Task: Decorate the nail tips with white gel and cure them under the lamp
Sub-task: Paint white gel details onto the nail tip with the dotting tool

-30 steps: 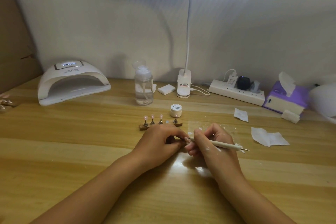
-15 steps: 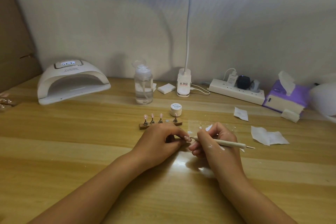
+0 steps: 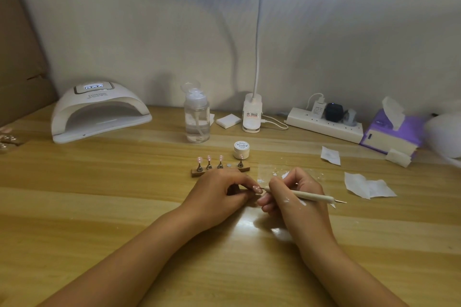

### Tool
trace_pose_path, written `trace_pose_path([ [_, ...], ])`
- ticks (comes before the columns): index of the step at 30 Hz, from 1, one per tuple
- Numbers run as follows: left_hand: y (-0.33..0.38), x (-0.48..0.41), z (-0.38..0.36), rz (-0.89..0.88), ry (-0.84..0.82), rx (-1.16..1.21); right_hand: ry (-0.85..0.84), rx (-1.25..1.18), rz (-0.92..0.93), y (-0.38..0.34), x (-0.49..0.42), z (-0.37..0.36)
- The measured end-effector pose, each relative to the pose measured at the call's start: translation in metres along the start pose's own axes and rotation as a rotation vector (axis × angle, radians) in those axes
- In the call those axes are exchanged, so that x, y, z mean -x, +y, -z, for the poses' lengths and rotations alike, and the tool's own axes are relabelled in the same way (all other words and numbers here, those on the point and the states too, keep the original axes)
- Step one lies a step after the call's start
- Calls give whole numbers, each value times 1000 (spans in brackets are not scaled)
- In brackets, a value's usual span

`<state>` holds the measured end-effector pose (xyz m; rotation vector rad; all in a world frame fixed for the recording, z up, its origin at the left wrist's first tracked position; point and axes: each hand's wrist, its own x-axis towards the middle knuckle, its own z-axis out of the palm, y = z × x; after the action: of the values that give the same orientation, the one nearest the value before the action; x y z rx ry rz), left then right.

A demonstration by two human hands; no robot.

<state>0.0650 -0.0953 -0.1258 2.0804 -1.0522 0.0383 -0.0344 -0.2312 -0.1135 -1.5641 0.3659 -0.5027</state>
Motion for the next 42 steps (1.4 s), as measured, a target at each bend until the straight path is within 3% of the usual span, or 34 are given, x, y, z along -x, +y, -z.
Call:
trace_pose_path([
  [42, 0, 0, 0, 13, -4, 36, 27, 75, -12, -2, 0, 1],
])
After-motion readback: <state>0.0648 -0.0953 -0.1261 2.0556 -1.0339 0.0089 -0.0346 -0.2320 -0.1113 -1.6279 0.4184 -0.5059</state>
